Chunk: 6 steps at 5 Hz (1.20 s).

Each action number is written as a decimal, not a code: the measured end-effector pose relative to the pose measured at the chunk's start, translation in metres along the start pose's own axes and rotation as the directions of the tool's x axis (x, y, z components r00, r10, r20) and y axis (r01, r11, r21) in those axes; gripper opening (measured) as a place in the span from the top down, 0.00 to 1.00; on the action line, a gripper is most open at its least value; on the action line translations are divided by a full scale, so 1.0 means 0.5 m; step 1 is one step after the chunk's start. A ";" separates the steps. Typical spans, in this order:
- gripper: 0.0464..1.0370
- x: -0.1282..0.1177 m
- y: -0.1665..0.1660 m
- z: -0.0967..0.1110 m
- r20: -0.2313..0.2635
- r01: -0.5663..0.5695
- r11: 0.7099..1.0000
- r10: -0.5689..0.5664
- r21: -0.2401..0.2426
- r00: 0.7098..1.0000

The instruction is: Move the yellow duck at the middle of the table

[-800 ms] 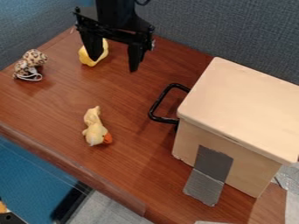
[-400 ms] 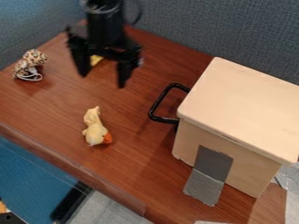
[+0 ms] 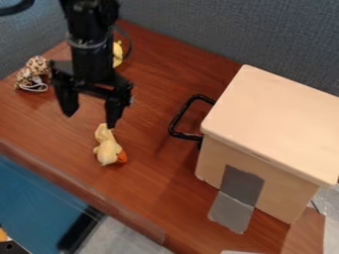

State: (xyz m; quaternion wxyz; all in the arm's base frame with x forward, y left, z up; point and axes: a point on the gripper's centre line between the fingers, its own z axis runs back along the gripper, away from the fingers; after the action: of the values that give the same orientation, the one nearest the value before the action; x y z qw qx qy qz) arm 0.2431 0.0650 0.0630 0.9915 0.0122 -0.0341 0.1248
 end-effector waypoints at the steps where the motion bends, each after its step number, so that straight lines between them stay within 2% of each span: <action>1: 0.04 -0.016 0.001 -0.056 -0.110 -0.001 1.000 0.002 0.007 0.994; 2: 0.04 -0.008 0.001 -0.092 -0.159 0.018 1.000 -0.016 0.012 0.987; 3: 0.04 0.023 -0.010 -0.114 -0.152 0.028 1.000 -0.027 0.009 0.988; 4: 0.08 0.023 -0.021 -0.144 -0.209 -0.028 1.000 0.026 -0.008 0.978; 5: 0.36 0.027 -0.011 -0.144 -0.204 -0.109 0.994 0.104 -0.014 0.974; 6: 0.58 0.026 -0.009 -0.143 -0.201 -0.085 0.996 0.082 -0.008 0.976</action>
State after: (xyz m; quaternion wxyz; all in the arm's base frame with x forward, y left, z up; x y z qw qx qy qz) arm 0.2612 0.0660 -0.0077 0.9839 -0.0102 0.0645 0.1665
